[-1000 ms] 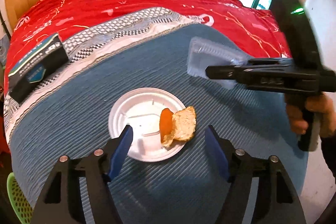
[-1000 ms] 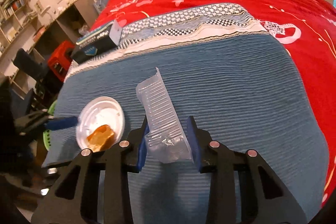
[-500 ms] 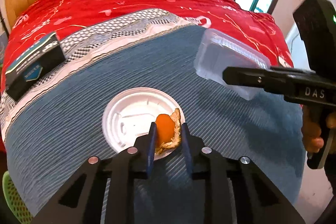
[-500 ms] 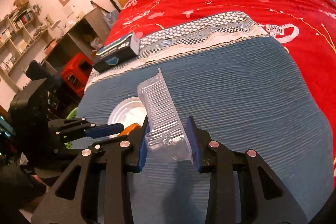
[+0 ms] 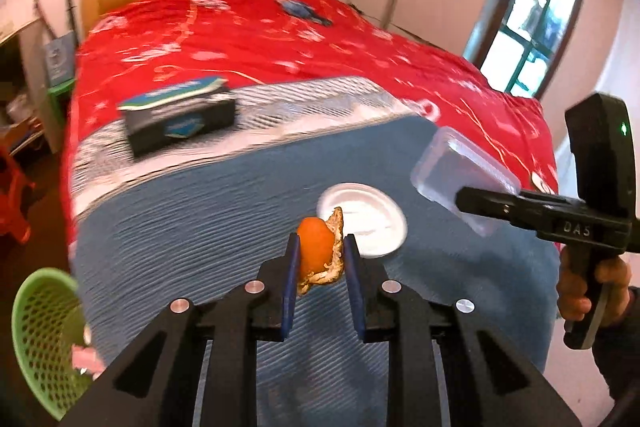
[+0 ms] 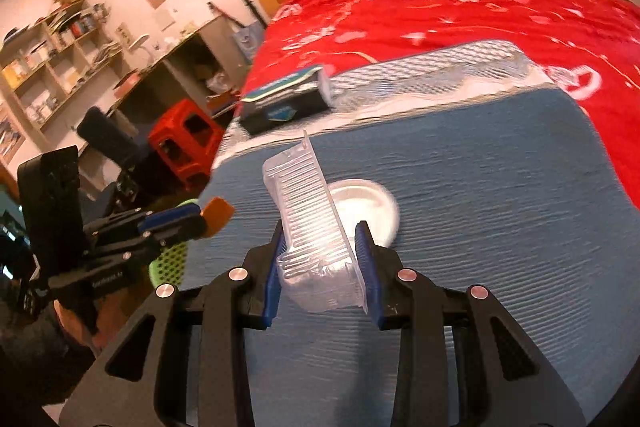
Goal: Collect trash
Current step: 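Carry the peel over the wastebasket and open the left tool while the right tool holds the clear box, then open the right tool over the green wastebasket to drop the clear box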
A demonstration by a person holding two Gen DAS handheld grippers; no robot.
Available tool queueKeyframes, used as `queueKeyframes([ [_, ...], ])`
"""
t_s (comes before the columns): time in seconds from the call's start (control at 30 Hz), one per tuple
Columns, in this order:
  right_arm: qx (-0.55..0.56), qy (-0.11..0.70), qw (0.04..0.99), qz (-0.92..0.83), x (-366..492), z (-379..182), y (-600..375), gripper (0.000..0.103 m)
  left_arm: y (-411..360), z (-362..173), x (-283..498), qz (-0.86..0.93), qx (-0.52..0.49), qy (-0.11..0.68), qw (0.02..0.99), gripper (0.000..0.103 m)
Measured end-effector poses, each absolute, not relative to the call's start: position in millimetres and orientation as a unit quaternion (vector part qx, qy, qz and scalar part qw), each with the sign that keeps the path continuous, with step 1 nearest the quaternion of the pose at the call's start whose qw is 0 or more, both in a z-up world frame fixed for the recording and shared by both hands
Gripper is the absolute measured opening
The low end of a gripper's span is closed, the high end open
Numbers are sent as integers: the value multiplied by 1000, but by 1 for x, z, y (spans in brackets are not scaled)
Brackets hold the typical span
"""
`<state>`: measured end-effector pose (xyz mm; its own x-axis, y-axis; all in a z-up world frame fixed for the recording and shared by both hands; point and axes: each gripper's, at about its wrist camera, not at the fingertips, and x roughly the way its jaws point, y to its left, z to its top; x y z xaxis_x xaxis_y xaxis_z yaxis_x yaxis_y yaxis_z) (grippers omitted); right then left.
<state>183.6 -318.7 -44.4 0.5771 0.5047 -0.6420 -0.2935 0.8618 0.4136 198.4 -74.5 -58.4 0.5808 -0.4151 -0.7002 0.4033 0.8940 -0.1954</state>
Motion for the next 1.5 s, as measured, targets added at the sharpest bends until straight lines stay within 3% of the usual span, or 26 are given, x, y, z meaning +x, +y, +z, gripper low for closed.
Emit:
queueKeyframes([
  [0.57,95,421,837,336,180,-35,-151,34,161,-94,171,-19,-63,423,904,22],
  [1.0,63,452,808,372,180,-49,-42,34,246,-154,174,38,-100,467,878,24],
  [1.13,57,460,801,380,182,-53,-18,34,261,-159,169,48,-117,463,877,40],
  [1.27,54,466,793,389,185,-61,9,34,275,-162,159,61,-134,457,877,49],
  [1.5,47,479,781,398,194,-71,49,34,300,-161,131,86,-166,447,875,50],
])
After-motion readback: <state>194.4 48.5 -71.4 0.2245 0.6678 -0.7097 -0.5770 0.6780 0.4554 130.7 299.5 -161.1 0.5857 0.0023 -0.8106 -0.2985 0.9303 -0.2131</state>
